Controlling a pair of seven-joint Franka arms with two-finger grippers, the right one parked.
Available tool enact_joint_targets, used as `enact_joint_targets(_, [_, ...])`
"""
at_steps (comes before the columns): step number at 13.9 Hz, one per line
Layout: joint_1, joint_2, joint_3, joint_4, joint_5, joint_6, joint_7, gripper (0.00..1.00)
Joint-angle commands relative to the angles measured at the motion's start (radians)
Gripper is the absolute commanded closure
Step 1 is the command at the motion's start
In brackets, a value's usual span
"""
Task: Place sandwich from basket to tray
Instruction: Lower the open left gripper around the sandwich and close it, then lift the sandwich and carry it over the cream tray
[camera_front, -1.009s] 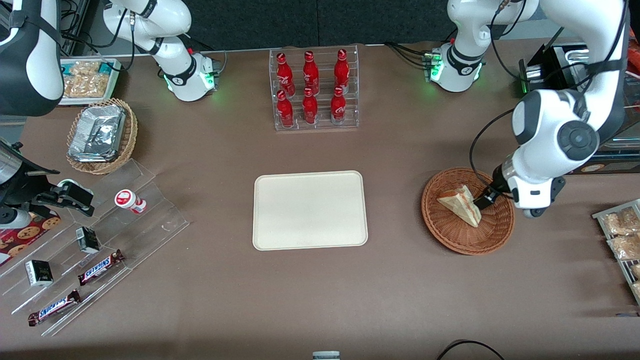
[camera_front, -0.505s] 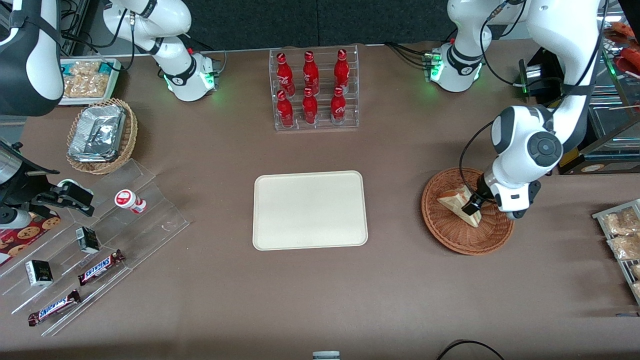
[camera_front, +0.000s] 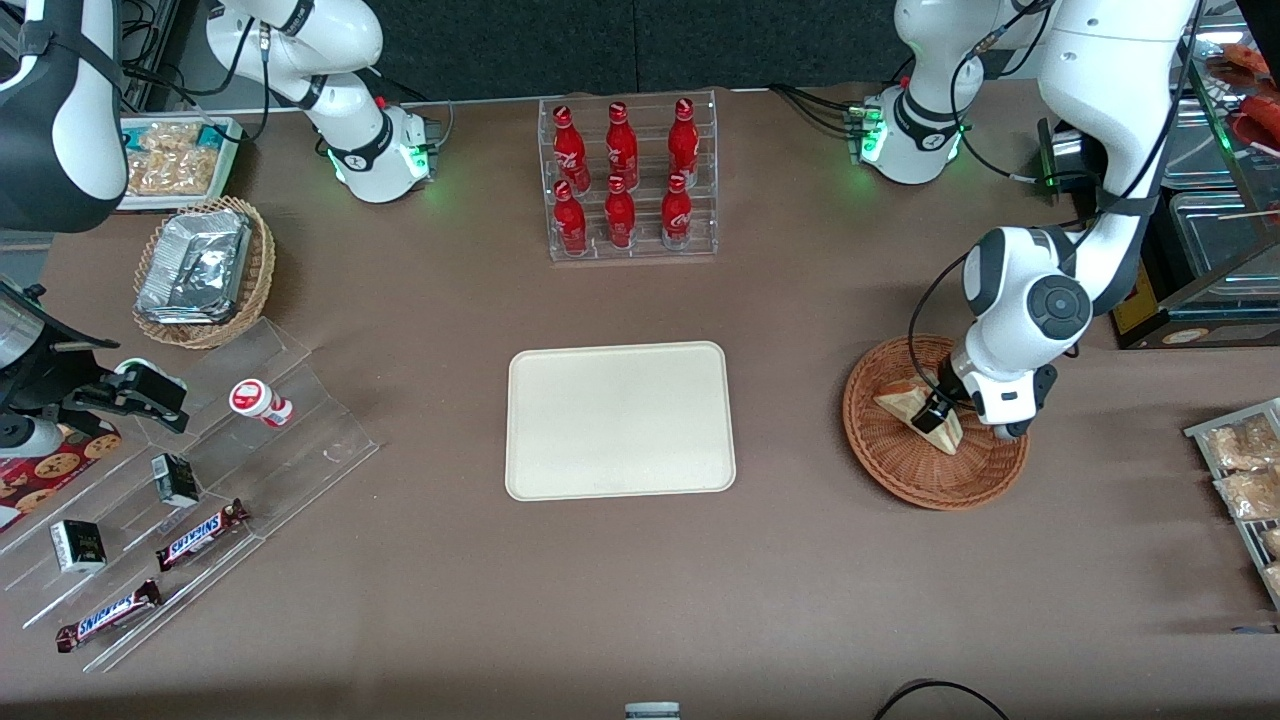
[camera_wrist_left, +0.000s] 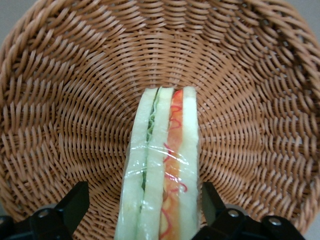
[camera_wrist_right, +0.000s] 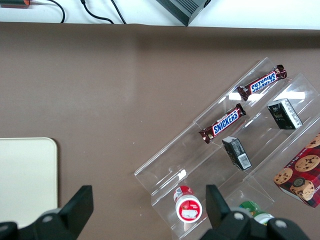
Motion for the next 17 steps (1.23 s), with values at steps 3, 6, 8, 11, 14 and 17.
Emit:
enact_joint_targets(3, [-0.038,0.007,-0.001,-0.011,0.001,0.047,-0.030,0.82])
enact_joint_targets(6, [-0.050,-0.048,-0.002,-0.008,0.003,0.035,-0.015,0.88])
enact_joint_targets(8, [-0.100,-0.117,-0.004,0.001,0.009,-0.020,-0.007,0.88])
enact_joint_targets(11, [-0.197,-0.176,-0.005,0.100,0.012,-0.158,0.028,0.88])
enact_joint_targets(14, [-0.323,-0.132,-0.005,0.298,0.013,-0.316,0.056,0.87])
enact_joint_targets(17, [-0.452,-0.023,-0.005,0.486,0.064,-0.387,0.055,0.87])
